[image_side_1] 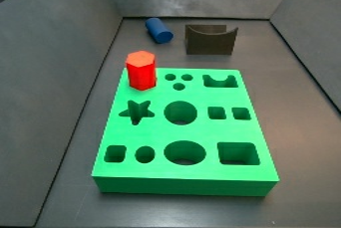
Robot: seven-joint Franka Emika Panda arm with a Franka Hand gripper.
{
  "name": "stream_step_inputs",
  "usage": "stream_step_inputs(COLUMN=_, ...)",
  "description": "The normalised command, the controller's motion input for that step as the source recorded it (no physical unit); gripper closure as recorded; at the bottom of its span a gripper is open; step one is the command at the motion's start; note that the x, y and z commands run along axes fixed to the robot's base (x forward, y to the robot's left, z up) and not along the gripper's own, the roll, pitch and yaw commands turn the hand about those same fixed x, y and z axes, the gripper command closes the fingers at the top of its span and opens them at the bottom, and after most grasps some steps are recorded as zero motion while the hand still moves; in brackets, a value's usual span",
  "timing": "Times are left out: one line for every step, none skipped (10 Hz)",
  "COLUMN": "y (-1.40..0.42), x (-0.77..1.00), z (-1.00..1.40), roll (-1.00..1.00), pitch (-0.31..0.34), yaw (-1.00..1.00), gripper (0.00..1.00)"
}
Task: Pick up the oval object. Move up. Place the oval object on the fixture. Regrasp the oval object. Move to above the board. Insert the oval object.
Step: Pick up the oval object.
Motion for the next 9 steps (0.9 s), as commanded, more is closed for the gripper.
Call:
stream_step_inputs(y=0.0, x=-0.04, z=0.0, roll=0.0, pitch=0.0, yaw=0.0, gripper=0.0)
stream_step_inputs(y=0.0, x=-0.5, z=-0.42, roll=0.0, pitch=-0.136, yaw=0.0, gripper=0.0)
stream_step_inputs(y=0.09, x=0.0, z=-0.9, roll=0.02, pitch=-0.114, yaw=0.41, gripper=0.0)
stream_step_inputs(y=0.17, x=0.0, z=-1.0, roll=0.01, pitch=-0.097, yaw=0.43, gripper=0.0)
stream_step_inputs(y=0.17, x=0.03, z=-1.0, roll=0.02, pitch=-0.067, yaw=0.45, gripper=0.0)
stream_step_inputs(y=0.14, x=0.27, z=-1.0, roll=0.0, pitch=-0.016, yaw=0.49, gripper=0.0)
stream_step_inputs(y=0.04, x=0.33, z=-1.0, roll=0.0, pitch=0.0, yaw=0.39, gripper=0.0)
stream_step_inputs(y=0.0, x=0.3, z=-1.0, roll=0.01, pitch=0.0, yaw=0.34, gripper=0.0)
stream_step_inputs(y=0.0, x=0.31, z=-1.0, roll=0.02, pitch=0.0, yaw=0.34, gripper=0.0)
